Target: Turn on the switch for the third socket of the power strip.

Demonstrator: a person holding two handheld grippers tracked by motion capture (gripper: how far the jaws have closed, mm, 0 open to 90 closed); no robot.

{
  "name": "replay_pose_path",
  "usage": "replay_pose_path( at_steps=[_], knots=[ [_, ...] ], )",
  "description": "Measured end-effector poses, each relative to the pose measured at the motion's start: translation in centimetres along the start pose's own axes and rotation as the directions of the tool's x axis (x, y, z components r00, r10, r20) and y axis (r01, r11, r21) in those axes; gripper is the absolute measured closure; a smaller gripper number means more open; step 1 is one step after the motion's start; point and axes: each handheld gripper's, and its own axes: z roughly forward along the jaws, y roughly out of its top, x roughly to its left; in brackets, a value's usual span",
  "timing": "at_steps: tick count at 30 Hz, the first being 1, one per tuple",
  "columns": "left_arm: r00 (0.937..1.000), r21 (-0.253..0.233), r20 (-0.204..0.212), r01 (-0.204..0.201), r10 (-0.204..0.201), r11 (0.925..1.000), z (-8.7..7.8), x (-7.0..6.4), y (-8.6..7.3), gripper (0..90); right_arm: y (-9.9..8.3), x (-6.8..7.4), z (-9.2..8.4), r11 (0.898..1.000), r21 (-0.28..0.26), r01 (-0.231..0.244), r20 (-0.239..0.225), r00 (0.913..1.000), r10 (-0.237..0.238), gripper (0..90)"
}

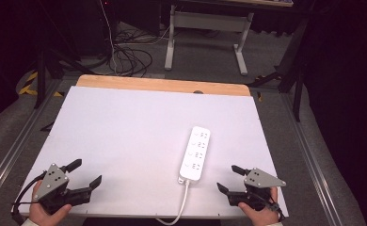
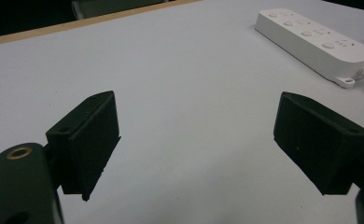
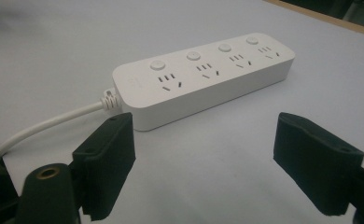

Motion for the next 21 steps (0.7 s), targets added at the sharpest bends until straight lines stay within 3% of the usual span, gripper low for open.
replay_pose_path(
  at_steps=[9,21],
  knots=[
    [0.9987,-0.001,-0.024,-0.045,0.045,0.999,-0.24,-0.28,0.13,14.8,0.05,0.06,-0.04,1.0,-0.002,0.01,0.011,0.9999,-0.01,21.8],
    [0.9996,-0.003,-0.01,-0.027,0.027,0.9996,-0.16,-0.3,0.1,14.4,0.16,0.17,-0.23,0.999,-0.026,0.021,0.019,0.9996,-0.021,25.2]
  ],
)
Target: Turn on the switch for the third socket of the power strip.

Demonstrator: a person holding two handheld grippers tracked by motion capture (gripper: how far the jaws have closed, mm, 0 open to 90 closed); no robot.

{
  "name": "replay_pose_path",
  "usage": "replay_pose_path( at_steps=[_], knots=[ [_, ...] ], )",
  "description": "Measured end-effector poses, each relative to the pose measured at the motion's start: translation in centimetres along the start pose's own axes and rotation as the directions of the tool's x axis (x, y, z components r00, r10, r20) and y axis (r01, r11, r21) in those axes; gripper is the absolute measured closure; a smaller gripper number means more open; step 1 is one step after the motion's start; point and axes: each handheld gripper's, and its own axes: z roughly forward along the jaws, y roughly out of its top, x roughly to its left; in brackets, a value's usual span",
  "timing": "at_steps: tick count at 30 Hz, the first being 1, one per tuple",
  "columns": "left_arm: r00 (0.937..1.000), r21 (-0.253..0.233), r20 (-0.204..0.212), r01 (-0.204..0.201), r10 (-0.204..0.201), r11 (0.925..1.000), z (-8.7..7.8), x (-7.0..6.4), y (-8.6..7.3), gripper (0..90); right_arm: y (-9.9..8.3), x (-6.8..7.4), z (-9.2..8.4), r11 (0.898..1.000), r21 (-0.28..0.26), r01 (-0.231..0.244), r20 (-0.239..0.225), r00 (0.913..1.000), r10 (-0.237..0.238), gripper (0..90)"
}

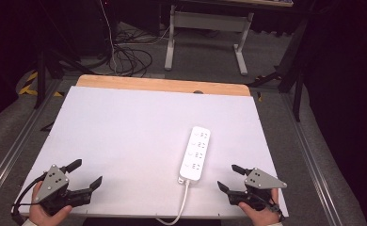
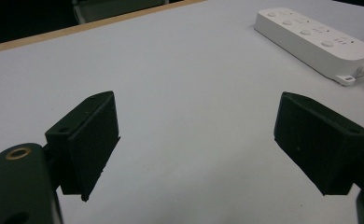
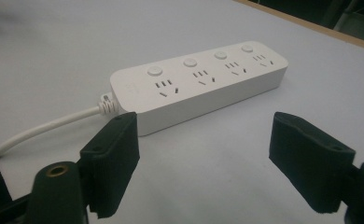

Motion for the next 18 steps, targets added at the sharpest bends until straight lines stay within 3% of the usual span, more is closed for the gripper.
replay_pose_path(
  at_steps=[8,18],
  knots=[
    [1.0,0.002,-0.004,-0.002,0.002,1.0,0.0,0.0,0.0,14.3,0.3,0.1,-0.1,1.0,-0.006,0.01,0.005,0.9999,-0.01,27.8],
    [0.9999,0.004,-0.009,-0.007,0.007,1.0,-0.1,-0.1,0.0,14.3,2.4,0.0,0.1,0.998,0.048,0.029,-0.026,0.9993,-0.028,35.1]
  ],
)
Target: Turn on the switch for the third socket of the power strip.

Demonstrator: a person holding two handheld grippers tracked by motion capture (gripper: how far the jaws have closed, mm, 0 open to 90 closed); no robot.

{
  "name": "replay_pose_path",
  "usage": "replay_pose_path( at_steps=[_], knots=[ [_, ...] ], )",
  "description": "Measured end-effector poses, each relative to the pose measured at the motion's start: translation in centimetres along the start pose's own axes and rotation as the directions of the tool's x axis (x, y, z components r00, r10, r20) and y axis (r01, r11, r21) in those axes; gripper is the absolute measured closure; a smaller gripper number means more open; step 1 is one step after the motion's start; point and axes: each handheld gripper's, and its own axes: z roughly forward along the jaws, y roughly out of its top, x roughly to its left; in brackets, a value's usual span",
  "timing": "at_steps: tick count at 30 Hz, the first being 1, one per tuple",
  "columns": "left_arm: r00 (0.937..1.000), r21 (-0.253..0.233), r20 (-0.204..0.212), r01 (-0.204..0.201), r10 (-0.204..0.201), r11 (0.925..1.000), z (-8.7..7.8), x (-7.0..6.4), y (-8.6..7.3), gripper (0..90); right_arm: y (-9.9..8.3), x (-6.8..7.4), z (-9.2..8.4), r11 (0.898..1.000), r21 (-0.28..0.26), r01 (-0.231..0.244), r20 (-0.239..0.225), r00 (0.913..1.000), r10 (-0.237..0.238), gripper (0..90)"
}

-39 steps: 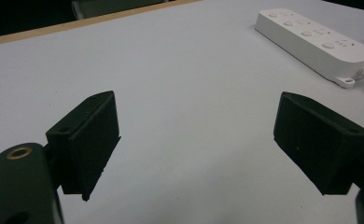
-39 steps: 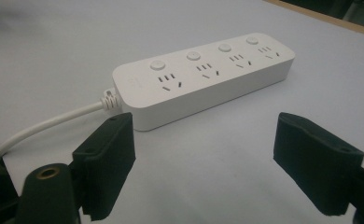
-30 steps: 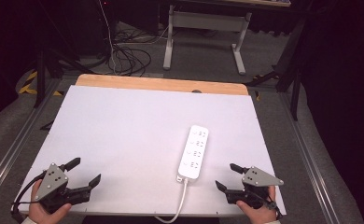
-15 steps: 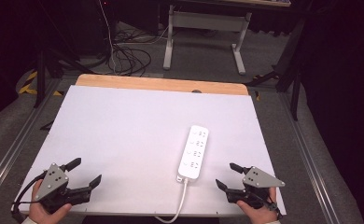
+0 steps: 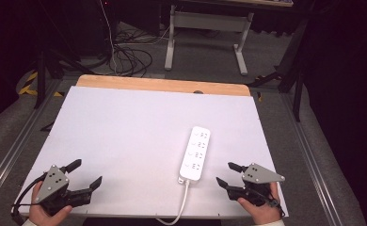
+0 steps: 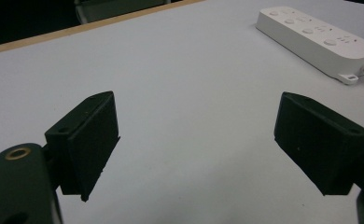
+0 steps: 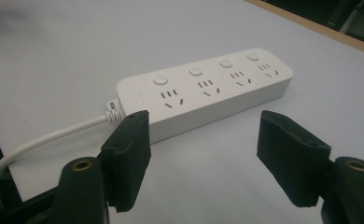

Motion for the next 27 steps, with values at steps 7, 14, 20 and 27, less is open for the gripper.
replay_pose_path(
  at_steps=[7,14,20,27],
  knots=[
    [1.0,0.002,0.002,-0.002,0.002,1.0,0.0,-0.1,0.0,14.3,2.3,-0.3,0.4,1.0,-0.009,0.006,-0.008,0.9999,-0.006,35.4],
    [1.0,0.0,0.004,-0.001,0.001,1.0,0.0,-0.1,0.0,14.3,4.3,-1.0,1.3,1.0,0.003,-0.013,-0.027,0.9995,0.013,38.1],
    [1.0,0.002,0.006,-0.001,0.001,1.0,0.0,-0.1,0.0,14.3,5.5,-1.1,2.2,1.0,0.015,-0.002,-0.035,0.9994,0.002,38.6],
    [1.0,0.002,0.007,-0.001,0.001,1.0,0.0,-0.1,0.0,14.3,6.7,-1.3,3.0,1.0,0.024,0.011,-0.031,0.9995,-0.01,42.0]
  ],
)
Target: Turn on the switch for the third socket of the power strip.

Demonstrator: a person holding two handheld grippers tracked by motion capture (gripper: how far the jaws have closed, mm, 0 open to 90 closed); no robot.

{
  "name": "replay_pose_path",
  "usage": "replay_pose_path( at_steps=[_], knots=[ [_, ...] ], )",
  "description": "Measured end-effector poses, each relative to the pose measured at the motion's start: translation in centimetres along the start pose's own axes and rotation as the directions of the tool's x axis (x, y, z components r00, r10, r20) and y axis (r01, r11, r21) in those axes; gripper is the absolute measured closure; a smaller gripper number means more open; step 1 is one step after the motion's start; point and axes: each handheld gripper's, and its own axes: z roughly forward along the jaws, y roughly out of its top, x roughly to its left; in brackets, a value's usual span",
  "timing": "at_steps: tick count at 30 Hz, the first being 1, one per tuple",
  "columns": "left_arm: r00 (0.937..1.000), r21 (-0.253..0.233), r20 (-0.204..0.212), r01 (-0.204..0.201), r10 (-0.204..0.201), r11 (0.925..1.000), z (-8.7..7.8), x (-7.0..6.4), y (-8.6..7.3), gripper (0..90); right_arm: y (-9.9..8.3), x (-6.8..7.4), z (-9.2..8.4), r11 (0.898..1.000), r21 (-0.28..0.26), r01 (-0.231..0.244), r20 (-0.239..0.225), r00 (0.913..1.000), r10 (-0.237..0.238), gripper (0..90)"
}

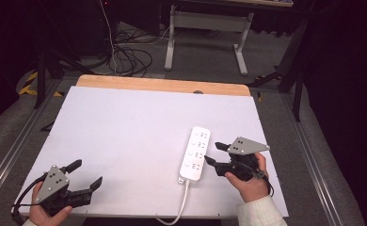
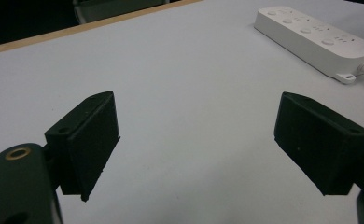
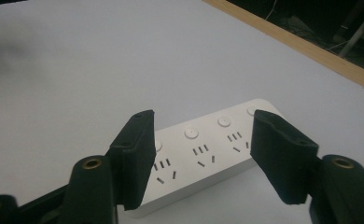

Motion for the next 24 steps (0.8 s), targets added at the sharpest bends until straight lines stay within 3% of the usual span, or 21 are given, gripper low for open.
replay_pose_path(
  at_steps=[5,24],
  knots=[
    [1.0,0.001,0.002,0.002,-0.002,1.0,0.0,0.0,0.0,14.3,0.8,0.0,0.4,1.0,0.003,0.015,0.012,0.9998,-0.015,44.9],
    [1.0,0.002,0.003,0.003,-0.003,1.0,0.0,0.0,0.0,14.3,3.8,-0.4,2.8,0.999,0.016,0.049,-0.026,0.9985,-0.048,47.8]
  ],
)
